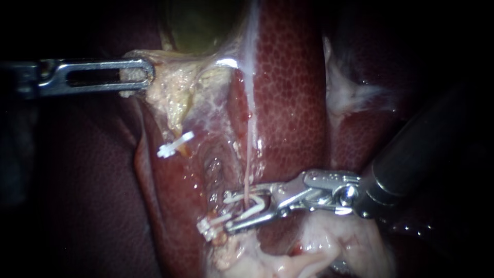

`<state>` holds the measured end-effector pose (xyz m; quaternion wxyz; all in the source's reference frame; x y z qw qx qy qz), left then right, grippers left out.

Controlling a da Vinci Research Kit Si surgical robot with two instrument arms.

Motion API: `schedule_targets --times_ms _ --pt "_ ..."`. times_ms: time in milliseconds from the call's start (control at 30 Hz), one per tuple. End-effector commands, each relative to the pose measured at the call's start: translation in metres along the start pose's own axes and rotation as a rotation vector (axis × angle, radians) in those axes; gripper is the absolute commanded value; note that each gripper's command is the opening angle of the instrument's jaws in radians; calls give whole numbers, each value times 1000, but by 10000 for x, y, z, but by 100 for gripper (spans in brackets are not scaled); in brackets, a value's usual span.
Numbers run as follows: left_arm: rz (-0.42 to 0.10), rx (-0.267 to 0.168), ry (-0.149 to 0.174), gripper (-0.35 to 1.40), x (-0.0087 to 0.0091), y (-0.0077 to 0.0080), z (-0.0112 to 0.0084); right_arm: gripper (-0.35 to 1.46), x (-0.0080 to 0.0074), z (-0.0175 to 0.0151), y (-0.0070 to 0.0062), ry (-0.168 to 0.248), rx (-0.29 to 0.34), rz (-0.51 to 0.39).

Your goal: Clipping first clip right tube

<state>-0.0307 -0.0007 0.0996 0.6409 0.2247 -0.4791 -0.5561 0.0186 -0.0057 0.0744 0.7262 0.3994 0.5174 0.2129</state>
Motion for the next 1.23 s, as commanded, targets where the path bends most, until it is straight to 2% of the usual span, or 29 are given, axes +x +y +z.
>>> schedule_targets --times_ms 33,67,100,133,167,433,667,1233 --pt "0 0 0 -30 0 0 0 22 0 -3 1 -2 4 9" --pt "0 0 0 -30 0 0 0 11 0 -5 1 -4 10 15" --pt "0 0 0 -30 0 0 0 -13 -1 -8 2 -8 20 32" --pt "0 0 0 -30 0 0 0 -27 -1 -9 2 -9 25 50" --pt "0 0 0 -30 0 0 0 -35 -1 -10 2 -9 26 62" --pt "0 0 0 -30 0 0 0 -35 -1 -13 3 -22 56 145" --pt "0 0 0 -30 0 0 0 -35 -2 -15 -1 -41 48 156" --pt "0 0 0 -30 0 0 0 -35 -4 -14 -1 -42 48 160"
